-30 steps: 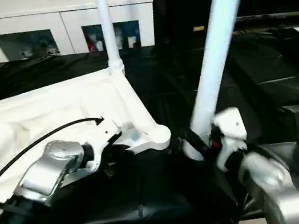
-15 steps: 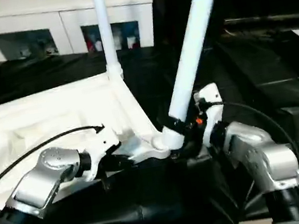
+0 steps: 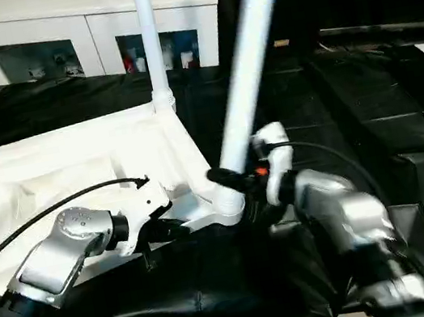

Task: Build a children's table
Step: Insert table leg to table base

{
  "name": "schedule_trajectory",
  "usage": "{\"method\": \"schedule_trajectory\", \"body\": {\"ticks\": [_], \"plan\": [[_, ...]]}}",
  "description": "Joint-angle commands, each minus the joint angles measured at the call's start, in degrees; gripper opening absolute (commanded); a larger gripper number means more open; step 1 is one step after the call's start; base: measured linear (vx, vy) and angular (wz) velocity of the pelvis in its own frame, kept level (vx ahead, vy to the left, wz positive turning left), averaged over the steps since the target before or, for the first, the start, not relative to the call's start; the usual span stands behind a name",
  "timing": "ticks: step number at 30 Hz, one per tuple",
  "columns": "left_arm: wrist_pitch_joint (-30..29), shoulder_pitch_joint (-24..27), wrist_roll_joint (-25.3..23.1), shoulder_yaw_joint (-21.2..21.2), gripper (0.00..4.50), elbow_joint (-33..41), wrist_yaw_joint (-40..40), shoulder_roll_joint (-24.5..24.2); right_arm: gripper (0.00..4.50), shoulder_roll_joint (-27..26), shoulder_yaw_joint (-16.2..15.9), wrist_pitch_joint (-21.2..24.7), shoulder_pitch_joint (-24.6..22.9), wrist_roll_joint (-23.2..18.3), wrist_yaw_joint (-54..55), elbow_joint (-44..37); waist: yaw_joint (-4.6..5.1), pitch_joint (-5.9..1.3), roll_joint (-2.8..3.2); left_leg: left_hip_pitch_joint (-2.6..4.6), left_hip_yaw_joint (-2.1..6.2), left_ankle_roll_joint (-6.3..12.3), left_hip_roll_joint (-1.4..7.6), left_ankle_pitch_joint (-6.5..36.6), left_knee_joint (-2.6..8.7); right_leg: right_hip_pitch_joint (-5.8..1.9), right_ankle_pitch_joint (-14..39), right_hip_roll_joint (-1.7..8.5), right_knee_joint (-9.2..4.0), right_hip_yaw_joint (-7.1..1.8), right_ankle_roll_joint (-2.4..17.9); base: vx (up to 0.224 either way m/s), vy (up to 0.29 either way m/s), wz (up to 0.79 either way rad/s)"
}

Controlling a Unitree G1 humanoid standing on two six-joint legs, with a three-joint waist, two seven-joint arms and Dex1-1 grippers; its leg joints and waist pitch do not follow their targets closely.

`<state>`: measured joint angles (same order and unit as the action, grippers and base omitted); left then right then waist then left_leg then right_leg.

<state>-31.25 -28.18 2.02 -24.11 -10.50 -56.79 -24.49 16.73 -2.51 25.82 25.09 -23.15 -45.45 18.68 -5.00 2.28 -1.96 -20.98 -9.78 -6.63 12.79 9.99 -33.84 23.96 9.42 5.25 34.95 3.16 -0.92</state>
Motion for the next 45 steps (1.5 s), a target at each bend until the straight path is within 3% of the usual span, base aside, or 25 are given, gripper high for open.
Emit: {"method": "schedule_trajectory", "body": {"ticks": [1, 9, 15, 16, 19, 21, 23, 25, 26, 27, 30, 33, 34, 39, 40, 41, 45], "plan": [[-0.1, -0.1, 0.1, -0.8, 0.00, -1.1, -1.1, -0.2, 1.86, 0.1, -0.6, -1.0, 0.5, 0.9, -0.8, 1.4, -0.07, -3.36, -0.72, 0.01, -0.75, 0.91, -0.32, 11.6, 4.15, -3.03, 15.8, 1.73, -3.93, -1.54, 9.5, 0.000, 0.000, 0.00], [-0.4, -0.8, 0.3, -0.3, 0.00, -1.8, -1.2, 0.1, 1.86, -0.8, 0.2, -3.6, 0.8, 1.2, -2.1, 6.2, 0.02, -3.22, -0.61, 0.15, -0.67, 0.86, -0.28, 14.0, 4.30, -2.82, 18.6, 1.77, -4.32, -1.49, 9.4, 0.000, 0.000, 0.00], [-0.7, -1.3, 0.5, 0.5, 0.00, -2.6, -0.6, 0.7, 1.86, -3.0, 4.4, -5.1, -0.2, -1.7, -1.2, 9.6, 0.00, -3.25, -0.49, 0.22, -0.58, 0.71, -0.25, 15.1, 4.43, -2.77, 19.5, 1.82, -4.47, -1.46, 9.4, 0.000, 0.000, 0.00], [-0.8, -1.4, 0.6, 0.7, 0.00, -2.8, -0.4, 0.8, 1.86, -3.4, 5.2, -5.8, -0.4, -2.3, -1.0, 10.3, -0.04, -3.22, -0.19, 0.25, -0.54, 0.62, -0.26, 15.3, 4.44, -2.73, 19.6, 1.81, -4.44, -1.45, 9.5, 0.000, 0.000, 0.00], [-0.7, -2.1, 0.6, 1.3, 0.00, -3.5, 0.3, 1.2, 1.86, -5.1, 7.9, -8.9, -2.1, -4.0, -0.4, 12.1, -0.04, -3.23, -0.17, 0.27, -0.50, 0.53, -0.26, 16.6, 4.51, -2.70, 20.2, 1.87, -4.65, -1.40, 9.6, 0.000, 0.000, 0.00], [-0.6, -2.3, 0.5, 1.5, 0.00, -3.9, 0.7, 1.4, 1.86, -5.7, 8.3, -10.0, -2.9, -4.1, -0.3, 12.2, -0.02, -3.16, -0.06, 0.15, -0.34, 0.44, -0.25, 16.9, 4.67, -2.83, 20.6, 1.84, -4.62, -1.31, 9.5, 0.000, 0.000, 0.00], [-0.4, -2.8, 0.3, 1.8, 0.00, -4.4, 1.2, 1.6, 1.86, -6.6, 8.3, -12.5, -4.8, -3.3, -0.4, 11.6, -0.10, -3.09, 0.10, 0.41, -0.42, 0.32, -0.23, 18.1, 4.61, -2.47, 21.6, 1.92, -4.91, -1.37, 9.3, 0.000, 0.000, 0.00], [-0.2, -3.1, 0.1, 2.0, 0.00, -4.9, 1.7, 1.8, 1.86, -7.1, 7.6, -15.7, -6.4, -1.7, -0.2, 10.5, -0.16, -3.05, 0.07, 0.42, -0.34, 0.25, -0.22, 19.1, 4.71, -2.44, 23.2, 1.91, -5.12, -1.32, 8.7, 0.000, 0.000, 0.00], [-0.1, -3.3, 0.1, 2.1, 0.00, -5.1, 1.9, 1.9, 1.86, -7.4, 7.2, -18.4, -7.4, -0.5, 0.4, 9.8, -0.23, -3.02, 0.55, 0.44, -0.22, 0.13, -0.23, 19.4, 4.80, -2.46, 23.5, 1.96, -5.07, -1.32, 8.7, 0.000, 0.000, 0.00], [-0.1, -3.4, 0.0, 2.2, 0.00, -5.3, 2.0, 1.9, 1.86, -7.6, 6.9, -20.1, -8.0, 0.3, 0.9, 9.2, -0.15, -2.99, 0.39, 0.35, -0.21, 0.09, -0.23, 19.9, 4.87, -2.45, 24.1, 1.93, -5.26, -1.25, 8.3, 0.000, 0.000, 0.00], [0.1, -3.8, -0.1, 2.5, 0.00, -6.0, 2.3, 2.1, 1.86, -9.0, 6.6, -24.2, -10.7, 1.2, 1.4, 6.9, -0.23, -2.93, 1.15, 0.49, 0.01, 0.04, -0.26, 21.6, 5.03, -2.31, 25.5, 1.96, -5.42, -1.24, 8.0, 0.000, 0.000, 0.00], [0.0, -3.9, -0.2, 2.3, 0.00, -6.0, 2.1, 1.9, 1.86, -9.4, 4.6, -26.4, -12.7, 3.3, 1.7, 5.0, -0.22, -2.86, 1.06, 0.34, 0.00, 0.24, -0.26, 21.9, 5.11, -2.37, 24.1, 1.80, -5.39, -1.30, 8.3, 0.000, 0.000, 0.00], [-0.1, -3.9, -0.3, 2.3, 0.00, -6.0, 2.0, 1.9, 1.86, -9.4, 4.2, -26.4, -12.9, 3.5, 1.7, 4.8, -0.22, -2.63, 1.35, 0.28, 0.03, 0.35, -0.28, 22.2, 5.22, -2.28, 24.5, 1.79, -5.43, -1.30, 8.3, 0.000, 0.000, 0.00], [-0.2, -4.2, -0.5, 2.0, 0.00, -6.1, 1.6, 1.7, 1.86, -8.9, 1.2, -27.0, -13.0, 6.3, 1.6, 4.2, -0.03, -2.32, 1.17, 0.34, 0.09, 0.57, -0.31, 23.5, 5.31, -2.09, 27.5, 1.80, -5.81, -1.29, 7.3, 0.000, 0.000, 0.00], [-0.1, -4.2, -0.6, 1.8, 0.00, -6.1, 1.3, 1.5, 1.86, -8.1, -0.6, -26.0, -12.4, 7.6, 0.7, 3.9, 0.09, -2.29, 0.56, 0.28, 0.08, 0.74, -0.29, 23.5, 5.32, -2.11, 28.0, 1.79, -5.87, -1.25, 7.1, 0.000, 0.000, 0.00], [0.0, -4.2, -0.6, 1.8, 0.00, -6.2, 1.2, 1.5, 1.86, -7.9, -1.0, -25.7, -12.2, 7.9, 0.5, 3.9, -0.01, -2.23, 0.80, 0.24, 0.18, 0.70, -0.31, 23.4, 5.39, -2.16, 28.4, 1.82, -5.78, -1.22, 6.9, 0.000, 0.000, 0.00], [0.1, -4.1, -0.5, 1.7, 0.00, -6.0, 0.8, 1.3, 1.86, -6.6, -2.7, -23.7, -11.4, 8.7, -1.2, 3.8, 0.13, -2.12, 0.63, 0.26, 0.15, 0.96, -0.30, 23.4, 5.44, -1.98, 30.4, 1.91, -6.14, -1.26, 5.9, 0.000, 0.000, 0.00]]}}
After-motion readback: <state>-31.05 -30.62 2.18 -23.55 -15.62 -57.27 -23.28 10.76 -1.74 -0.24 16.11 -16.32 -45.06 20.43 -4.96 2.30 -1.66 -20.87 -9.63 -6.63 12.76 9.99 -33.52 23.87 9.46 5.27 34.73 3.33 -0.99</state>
